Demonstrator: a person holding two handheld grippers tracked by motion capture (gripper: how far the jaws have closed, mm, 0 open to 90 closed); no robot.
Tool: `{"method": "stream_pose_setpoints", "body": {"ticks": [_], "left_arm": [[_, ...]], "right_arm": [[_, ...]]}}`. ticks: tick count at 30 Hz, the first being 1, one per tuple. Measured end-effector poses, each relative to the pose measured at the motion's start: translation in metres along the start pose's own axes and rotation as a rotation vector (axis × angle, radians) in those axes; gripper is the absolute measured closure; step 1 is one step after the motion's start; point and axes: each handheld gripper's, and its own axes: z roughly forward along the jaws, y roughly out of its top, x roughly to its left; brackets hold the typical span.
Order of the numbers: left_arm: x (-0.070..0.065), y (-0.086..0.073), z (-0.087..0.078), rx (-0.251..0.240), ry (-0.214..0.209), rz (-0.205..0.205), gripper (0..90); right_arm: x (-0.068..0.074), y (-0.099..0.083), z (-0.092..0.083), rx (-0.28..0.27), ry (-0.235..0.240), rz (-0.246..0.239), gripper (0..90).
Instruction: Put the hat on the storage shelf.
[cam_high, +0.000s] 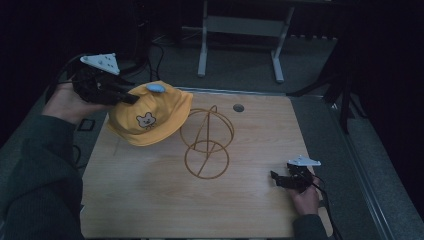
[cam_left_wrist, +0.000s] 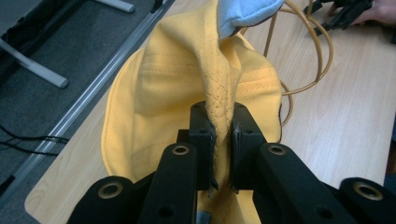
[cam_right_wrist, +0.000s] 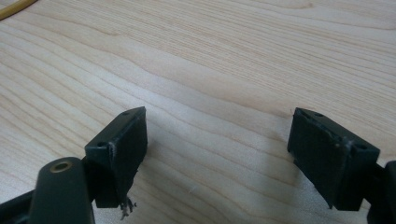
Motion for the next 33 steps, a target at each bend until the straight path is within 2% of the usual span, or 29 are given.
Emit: {"method": "stream_pose_setpoints", "body": {"ticks": [11,16,24,33], "left_arm": [[-0.006,0.01,-0.001,-0.017,-0.028,0.031,82.0],[-0.012,0.021,0.004,-0.009,-0.056,0.063,81.9],[-0.016,0.035,0.01,-0.015,-0.084,0.088,81.8],[-0.018,0.044,0.005,-0.018,-0.084,0.107,81.7]], "right_arm": [[0.0,0.0,0.0,0.0,0.0,-0.001,20.0],[0.0,0.0,0.0,0.0,0.0,0.0,20.0],[0.0,0.0,0.0,0.0,0.0,-0.001,20.0],[0.0,0.0,0.0,-0.001,0.0,-0.002,20.0]]}}
